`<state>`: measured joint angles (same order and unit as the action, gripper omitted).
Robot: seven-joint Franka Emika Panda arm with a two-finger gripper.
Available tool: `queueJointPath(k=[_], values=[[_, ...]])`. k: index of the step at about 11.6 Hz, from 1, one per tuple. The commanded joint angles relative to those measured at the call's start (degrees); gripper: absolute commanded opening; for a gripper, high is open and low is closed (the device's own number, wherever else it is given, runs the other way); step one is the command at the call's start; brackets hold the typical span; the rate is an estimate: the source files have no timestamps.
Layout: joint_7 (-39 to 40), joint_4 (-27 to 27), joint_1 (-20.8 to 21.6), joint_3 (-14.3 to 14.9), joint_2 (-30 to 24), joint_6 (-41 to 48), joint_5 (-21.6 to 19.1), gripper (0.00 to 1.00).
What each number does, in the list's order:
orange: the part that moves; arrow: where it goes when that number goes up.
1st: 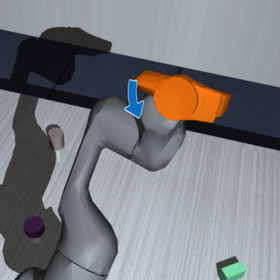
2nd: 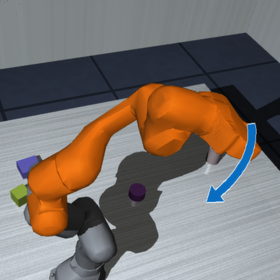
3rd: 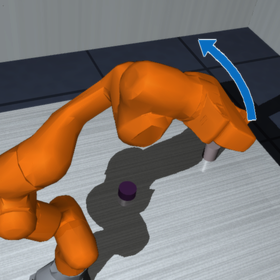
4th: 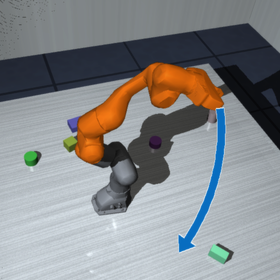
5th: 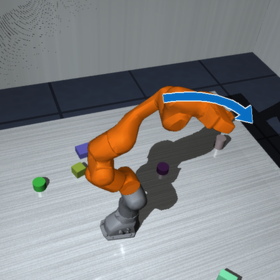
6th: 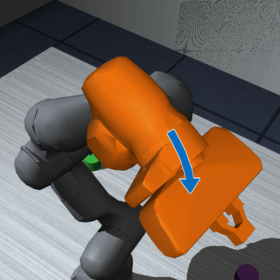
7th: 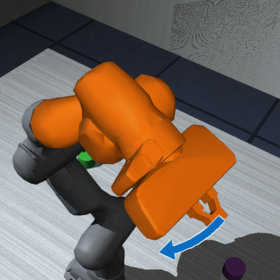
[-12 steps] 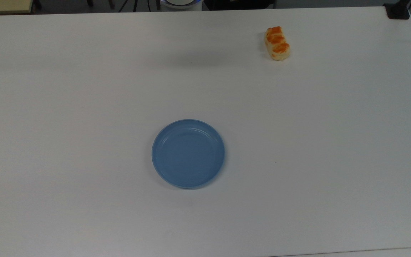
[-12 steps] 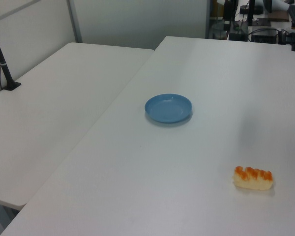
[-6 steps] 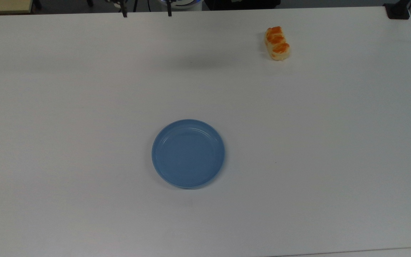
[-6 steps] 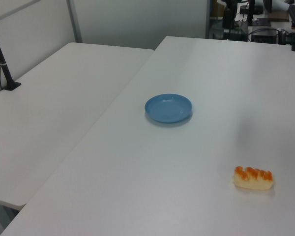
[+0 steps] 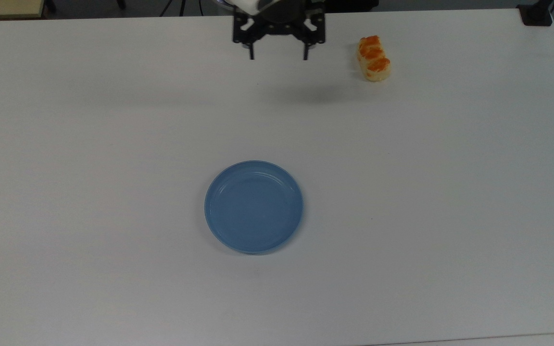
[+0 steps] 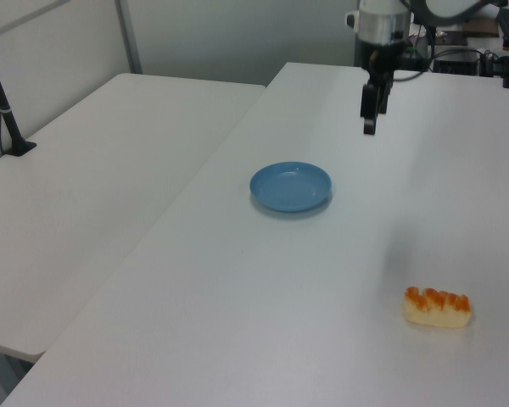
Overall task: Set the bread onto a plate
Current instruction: 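Move the open gripper over the orange-topped bread, then lower the gripper and close it on the bread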
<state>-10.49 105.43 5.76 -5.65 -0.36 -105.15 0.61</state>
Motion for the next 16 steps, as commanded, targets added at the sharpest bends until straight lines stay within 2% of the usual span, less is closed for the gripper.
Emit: queueJointPath(k=[1, 4, 6, 10, 14, 16], values=[[-1.37, 8.54, 3.71, -3.40, -3.33, -3.04, -0.78, 1.00], [-1.37, 12.33, 10.83, -3.40, -3.16, -5.23, -0.70, 1.00], [-1.72, 12.87, 14.17, -3.40, -1.67, -5.33, -0.70, 1.00], [-11.46, 14.79, 22.96, -3.67, 0.18, -6.47, -0.70, 1.00], [-17.27, 20.15, 24.74, -3.75, 1.67, -14.88, -0.70, 1.00], [-18.68, 20.51, 24.21, -3.75, 3.16, -16.48, -0.70, 1.00]])
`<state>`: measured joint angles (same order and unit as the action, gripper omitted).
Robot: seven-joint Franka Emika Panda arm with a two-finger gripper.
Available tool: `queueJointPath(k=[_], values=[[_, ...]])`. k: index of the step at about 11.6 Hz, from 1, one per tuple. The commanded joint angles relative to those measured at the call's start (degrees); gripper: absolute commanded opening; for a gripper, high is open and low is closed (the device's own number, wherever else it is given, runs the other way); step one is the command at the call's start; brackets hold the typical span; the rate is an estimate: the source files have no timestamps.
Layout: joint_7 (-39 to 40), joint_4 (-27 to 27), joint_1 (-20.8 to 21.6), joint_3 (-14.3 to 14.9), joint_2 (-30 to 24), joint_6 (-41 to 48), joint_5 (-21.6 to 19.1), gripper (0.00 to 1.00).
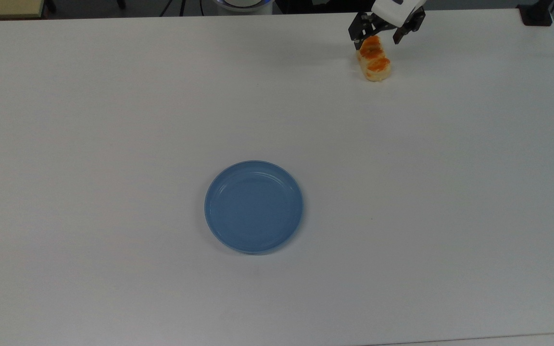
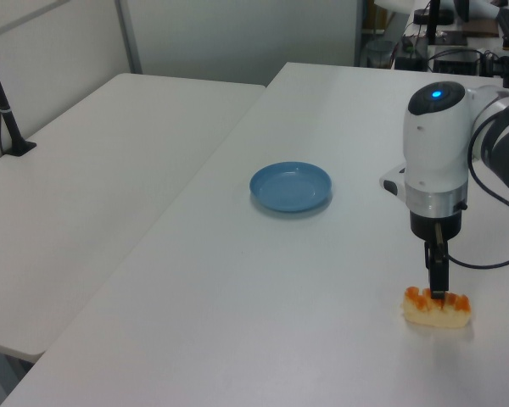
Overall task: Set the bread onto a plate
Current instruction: 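Lower the gripper and close it on the bread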
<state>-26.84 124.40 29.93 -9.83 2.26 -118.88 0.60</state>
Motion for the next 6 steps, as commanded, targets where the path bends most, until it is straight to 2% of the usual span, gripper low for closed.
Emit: queueJointPath(k=[1, 6], values=[[-3.91, 1.55, 0.39, 0.42, 1.69, -3.63, -0.69, 1.00], [-4.63, 1.55, 0.57, -1.16, 5.29, -4.08, -0.69, 1.00]])
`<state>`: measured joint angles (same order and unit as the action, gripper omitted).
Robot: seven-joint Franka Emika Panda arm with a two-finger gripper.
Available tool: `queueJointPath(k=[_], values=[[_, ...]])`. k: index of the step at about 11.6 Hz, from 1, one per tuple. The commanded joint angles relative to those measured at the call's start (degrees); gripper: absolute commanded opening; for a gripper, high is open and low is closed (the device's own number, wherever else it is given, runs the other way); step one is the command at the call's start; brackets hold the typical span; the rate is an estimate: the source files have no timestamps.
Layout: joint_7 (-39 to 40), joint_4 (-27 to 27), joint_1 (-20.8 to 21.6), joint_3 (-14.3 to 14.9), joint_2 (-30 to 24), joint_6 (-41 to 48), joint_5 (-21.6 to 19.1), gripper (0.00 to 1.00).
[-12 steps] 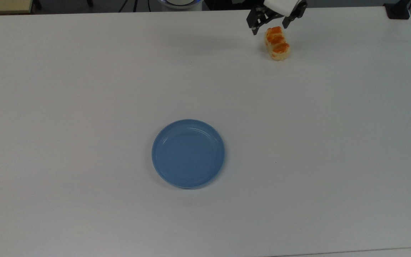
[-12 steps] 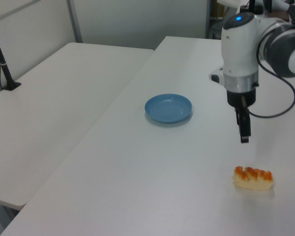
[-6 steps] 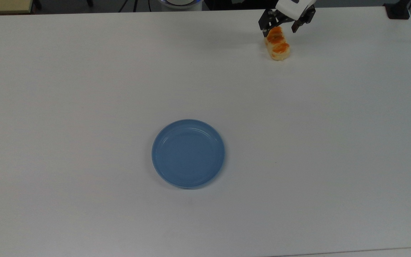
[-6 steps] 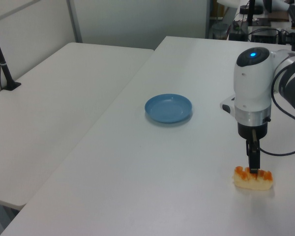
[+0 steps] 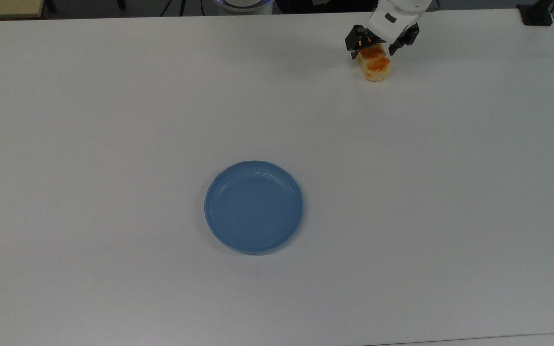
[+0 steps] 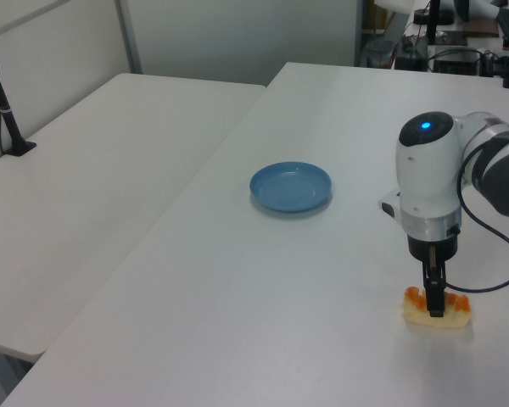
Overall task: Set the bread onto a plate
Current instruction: 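Lower the gripper and close it on the bread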
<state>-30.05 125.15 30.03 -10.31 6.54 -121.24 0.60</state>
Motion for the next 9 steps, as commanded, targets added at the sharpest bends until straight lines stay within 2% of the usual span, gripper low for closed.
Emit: queueJointPath(k=[1, 3, 4, 6, 9], values=[[-1.41, 0.71, 0.56, -0.68, 1.54, -1.72, -0.61, 0.99], [-1.41, 0.36, 0.47, -0.68, 1.46, -1.63, -0.52, 0.52], [-1.41, -0.08, 0.04, -0.68, 1.11, -1.54, -0.52, 0.37], [-1.41, -2.70, -0.67, -0.68, 0.32, 0.56, -0.52, 0.33], [1.65, -11.91, -7.06, -0.68, -0.47, 9.86, -0.52, 0.31]])
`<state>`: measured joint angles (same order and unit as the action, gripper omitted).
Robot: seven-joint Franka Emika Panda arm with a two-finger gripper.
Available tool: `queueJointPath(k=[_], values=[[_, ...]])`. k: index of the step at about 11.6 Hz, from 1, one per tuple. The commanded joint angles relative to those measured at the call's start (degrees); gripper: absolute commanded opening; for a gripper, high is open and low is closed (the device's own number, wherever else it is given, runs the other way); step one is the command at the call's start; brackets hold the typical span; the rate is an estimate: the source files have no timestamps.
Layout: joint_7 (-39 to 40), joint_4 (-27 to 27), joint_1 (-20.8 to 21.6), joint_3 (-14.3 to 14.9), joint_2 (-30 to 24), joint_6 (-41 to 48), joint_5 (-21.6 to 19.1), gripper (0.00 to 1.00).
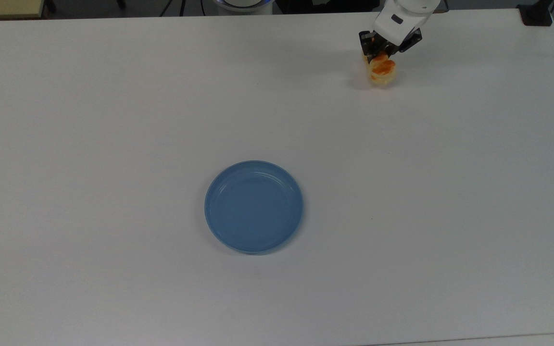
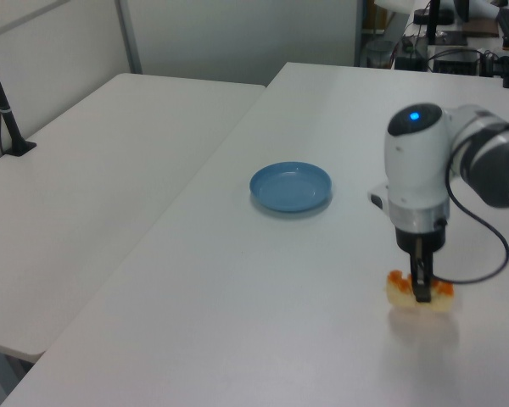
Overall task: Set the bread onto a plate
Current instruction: 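Lift the bread and carry it over the blue plate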
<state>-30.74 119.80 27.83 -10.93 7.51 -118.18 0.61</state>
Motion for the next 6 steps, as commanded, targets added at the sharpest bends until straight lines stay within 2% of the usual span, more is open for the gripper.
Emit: queueJointPath(k=[1, 4, 6], values=[[4.78, -9.99, -8.11, 0.03, -1.36, 8.47, -0.44, 0.31], [12.17, -20.54, -16.64, 0.55, -0.75, 14.80, 0.09, 0.31], [16.13, -24.86, -20.78, 1.43, -0.31, 15.52, 0.96, 0.31]])
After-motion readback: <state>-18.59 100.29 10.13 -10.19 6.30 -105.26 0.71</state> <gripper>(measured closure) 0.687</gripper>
